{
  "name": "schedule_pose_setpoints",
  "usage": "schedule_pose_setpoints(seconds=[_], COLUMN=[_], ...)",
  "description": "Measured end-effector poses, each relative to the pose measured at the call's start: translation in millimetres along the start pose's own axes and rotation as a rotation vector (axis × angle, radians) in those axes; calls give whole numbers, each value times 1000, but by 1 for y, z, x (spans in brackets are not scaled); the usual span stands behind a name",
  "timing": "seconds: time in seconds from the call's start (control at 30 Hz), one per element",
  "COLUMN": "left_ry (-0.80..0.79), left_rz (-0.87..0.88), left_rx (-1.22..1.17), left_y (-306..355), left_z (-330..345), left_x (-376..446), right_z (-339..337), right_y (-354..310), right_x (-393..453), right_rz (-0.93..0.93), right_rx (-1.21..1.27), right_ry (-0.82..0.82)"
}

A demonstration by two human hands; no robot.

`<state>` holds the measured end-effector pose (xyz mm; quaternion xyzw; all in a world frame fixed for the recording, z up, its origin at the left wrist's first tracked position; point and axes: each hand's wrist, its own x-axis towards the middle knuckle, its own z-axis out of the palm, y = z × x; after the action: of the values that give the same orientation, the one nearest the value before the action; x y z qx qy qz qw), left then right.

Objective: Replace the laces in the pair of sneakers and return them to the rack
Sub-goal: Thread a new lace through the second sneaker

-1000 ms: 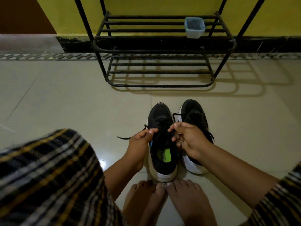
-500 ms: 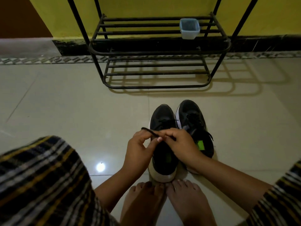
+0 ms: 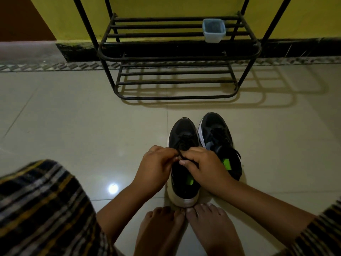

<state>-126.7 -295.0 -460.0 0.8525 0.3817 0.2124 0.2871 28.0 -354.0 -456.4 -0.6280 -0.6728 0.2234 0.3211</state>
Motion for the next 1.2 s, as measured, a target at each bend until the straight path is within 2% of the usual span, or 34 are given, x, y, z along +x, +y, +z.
schedule_pose_setpoints(seconds=[0.07, 0.17, 0.3, 0.43, 0.6, 0.7, 0.8, 0.87, 1.0, 1.13, 1.2], left_ry=[-66, -175, -206, -131, -37, -59, -138, -199, -209, -135, -31], left_rz=[76, 96, 163, 195, 63, -88, -323, -463, -564, -629, -668], left_rx=[37, 74, 140, 205, 231, -85, -617, -860, -989, -1096, -1146], left_y=[-3, -9, -8, -2, 0, 8, 19, 24, 23, 20, 19], left_z=[-4, -10, -17, -13, -7, -5, -6, -7, -6, -9, -13], left_x=[4, 11, 18, 20, 15, 11, 6, 4, 3, 5, 8], right_z=[-3, -4, -11, -15, -19, -21, -20, -19, -18, -25, -33], right_y=[1, -1, -3, -5, -3, -2, -4, -4, -8, -12, -12], right_x=[-1, -2, -1, 0, -1, 2, 4, 4, 2, 5, 7], right_rz=[-18, -32, 22, 32, 39, 75, 78, 103, 202, 298, 302], right_rx=[-8, -2, 36, 53, 79, 142, 136, 181, 438, 572, 495], right_ry=[9, -44, -30, -16, 8, 42, 48, 35, 14, 110, 169])
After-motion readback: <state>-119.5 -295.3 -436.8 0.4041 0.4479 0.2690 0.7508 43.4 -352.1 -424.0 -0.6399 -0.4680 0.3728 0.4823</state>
